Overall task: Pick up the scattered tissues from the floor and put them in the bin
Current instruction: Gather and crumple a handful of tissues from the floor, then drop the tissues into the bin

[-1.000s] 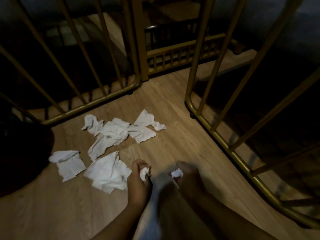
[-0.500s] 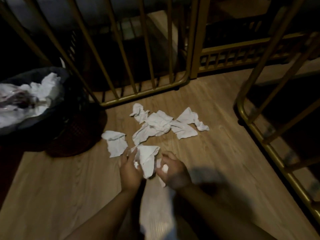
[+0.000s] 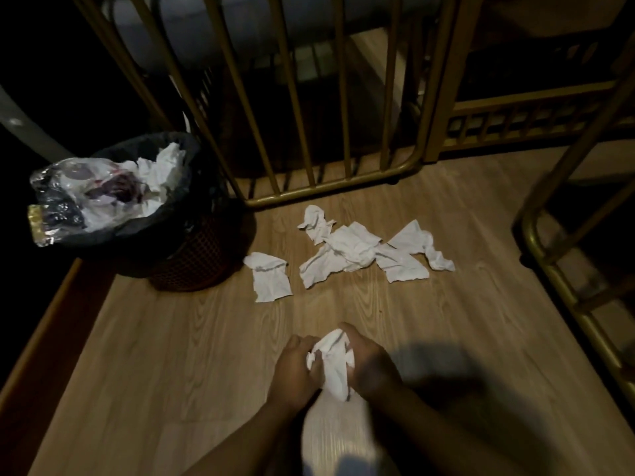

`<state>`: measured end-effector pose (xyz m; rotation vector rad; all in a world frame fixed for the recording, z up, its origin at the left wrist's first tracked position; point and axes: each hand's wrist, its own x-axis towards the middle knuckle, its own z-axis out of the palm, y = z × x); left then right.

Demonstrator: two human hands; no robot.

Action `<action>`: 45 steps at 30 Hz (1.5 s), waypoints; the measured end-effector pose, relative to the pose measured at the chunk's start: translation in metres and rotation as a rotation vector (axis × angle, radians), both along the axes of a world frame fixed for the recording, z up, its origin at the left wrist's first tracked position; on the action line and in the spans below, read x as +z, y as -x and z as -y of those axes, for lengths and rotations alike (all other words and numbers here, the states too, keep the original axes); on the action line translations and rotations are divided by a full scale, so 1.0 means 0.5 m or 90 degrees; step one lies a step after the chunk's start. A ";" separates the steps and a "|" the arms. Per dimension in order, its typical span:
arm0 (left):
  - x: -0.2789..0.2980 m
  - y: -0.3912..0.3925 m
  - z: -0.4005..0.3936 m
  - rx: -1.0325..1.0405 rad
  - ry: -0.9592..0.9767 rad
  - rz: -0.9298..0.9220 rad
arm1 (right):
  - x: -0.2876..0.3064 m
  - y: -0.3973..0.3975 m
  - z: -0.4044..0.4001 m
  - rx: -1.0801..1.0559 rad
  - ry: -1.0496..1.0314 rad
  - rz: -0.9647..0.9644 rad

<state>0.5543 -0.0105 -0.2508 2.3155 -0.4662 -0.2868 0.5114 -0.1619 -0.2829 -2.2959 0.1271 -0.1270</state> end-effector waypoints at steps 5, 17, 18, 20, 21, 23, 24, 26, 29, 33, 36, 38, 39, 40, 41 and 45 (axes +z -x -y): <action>0.025 -0.069 -0.010 0.006 0.022 -0.036 | 0.041 -0.012 0.047 -0.152 -0.072 -0.048; 0.391 -0.298 0.130 -0.140 0.085 -0.153 | 0.281 -0.153 0.127 -0.393 -0.597 -0.072; 0.422 -0.308 0.137 -0.156 0.110 -0.138 | 0.311 -0.166 0.129 -0.382 -0.655 -0.066; 0.475 -0.329 0.141 -0.150 0.168 -0.099 | 0.357 -0.194 0.130 -0.351 -0.737 -0.073; 0.497 -0.342 0.136 -0.120 0.211 -0.081 | 0.376 -0.207 0.127 -0.333 -0.756 -0.101; 0.521 -0.375 0.118 -0.024 0.340 -0.091 | 0.412 -0.230 0.113 -0.316 -0.762 -0.136; 0.528 -0.391 0.104 0.027 0.407 -0.111 | 0.434 -0.240 0.103 -0.324 -0.754 -0.134; 0.543 -0.418 0.069 0.106 0.483 -0.110 | 0.467 -0.261 0.086 -0.334 -0.757 -0.125; 0.574 -0.451 0.001 0.108 0.515 -0.028 | 0.523 -0.296 0.044 -0.319 -0.786 -0.076; 0.610 -0.516 -0.123 0.129 0.487 0.095 | 0.603 -0.366 -0.065 -0.320 -0.788 -0.027; 0.639 -0.554 -0.212 0.183 0.520 0.112 | 0.656 -0.444 -0.188 -0.263 -0.778 -0.050; 0.644 -0.580 -0.266 0.227 0.529 0.112 | 0.674 -0.499 -0.273 -0.236 -0.757 -0.060; 0.639 -0.597 -0.291 0.251 0.527 0.116 | 0.673 -0.529 -0.309 -0.236 -0.722 -0.057; 0.631 -0.613 -0.316 0.273 0.527 0.114 | 0.667 -0.557 -0.341 -0.248 -0.652 -0.046; 0.618 -0.630 -0.338 0.293 0.523 0.106 | 0.651 -0.586 -0.366 -0.257 -0.545 -0.023; 0.539 -0.671 -0.405 0.318 0.435 0.067 | 0.588 -0.657 -0.432 -0.247 -0.232 0.109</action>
